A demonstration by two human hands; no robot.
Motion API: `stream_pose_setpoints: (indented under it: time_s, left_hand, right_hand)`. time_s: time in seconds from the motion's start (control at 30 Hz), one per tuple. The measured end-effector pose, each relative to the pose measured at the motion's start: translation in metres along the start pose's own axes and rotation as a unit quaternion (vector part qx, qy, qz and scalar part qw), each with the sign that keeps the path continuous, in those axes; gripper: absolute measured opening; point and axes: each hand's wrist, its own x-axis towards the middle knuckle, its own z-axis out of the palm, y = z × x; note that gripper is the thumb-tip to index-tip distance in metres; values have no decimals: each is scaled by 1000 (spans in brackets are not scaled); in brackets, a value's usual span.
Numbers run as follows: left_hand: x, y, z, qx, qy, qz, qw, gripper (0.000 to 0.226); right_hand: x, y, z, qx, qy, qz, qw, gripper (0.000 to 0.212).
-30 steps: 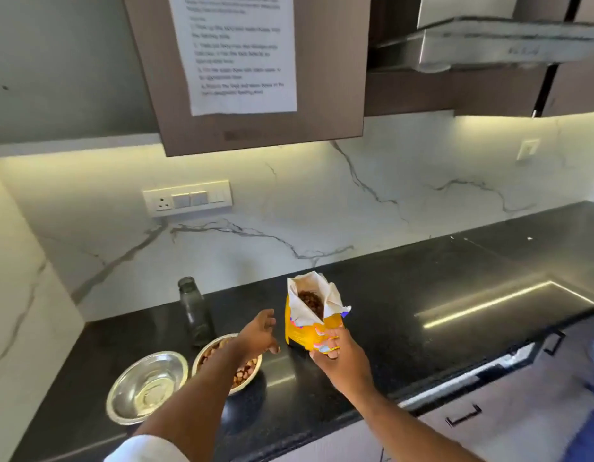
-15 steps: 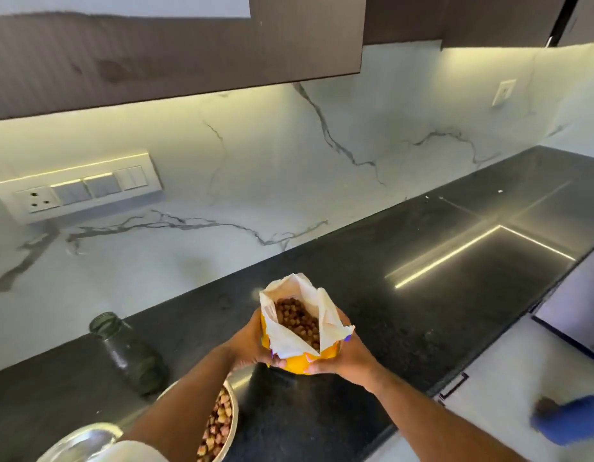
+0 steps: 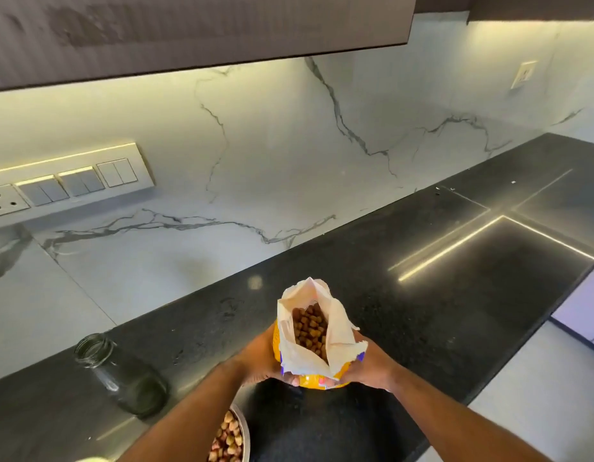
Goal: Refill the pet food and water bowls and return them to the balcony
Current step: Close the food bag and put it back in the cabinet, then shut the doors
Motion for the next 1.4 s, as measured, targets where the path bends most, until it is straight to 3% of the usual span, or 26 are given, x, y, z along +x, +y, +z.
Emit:
stream_pose_setpoints:
  time_s: [0.23, 0.37, 0.47, 0.57, 0.67, 0.8, 1.03, 1.2, 1.4]
  left_hand:
    - [-13, 13, 4, 34, 64, -8, 997, 82]
    - [-33, 29, 6, 55, 108, -11, 993, 71]
    - [-59, 52, 10, 61, 140, 0, 988, 74]
    - [-91, 82, 16, 54, 167, 11, 984, 66]
    - [-130, 114, 20, 18, 201, 55, 978, 91]
    - [-182, 156, 18, 8, 213, 77, 974, 72]
    - [-264, 221, -16, 23, 253, 96, 963, 66]
    - [-326, 272, -48, 26, 297, 125, 946, 66]
    - [-390, 322, -104, 5, 405, 188, 895, 59]
  right_hand:
    - [-14, -5, -3, 41, 20, -10, 999, 71]
    - [-29, -10, -5, 58, 28, -35, 997, 103]
    - [-47, -28, -7, 62, 28, -63, 996, 110]
    - [-67, -50, -10, 39, 24, -97, 994, 102]
    - [-90, -75, -12, 5, 33, -137, 990, 82]
    - [-118, -118, -10, -21, 45, -192, 980, 59]
    - [-164, -207, 7, -23, 60, -304, 950, 40]
    - [-181, -283, 25, -23, 90, -393, 915, 51]
    - [-192, -385, 56, -5, 135, -476, 869, 54]
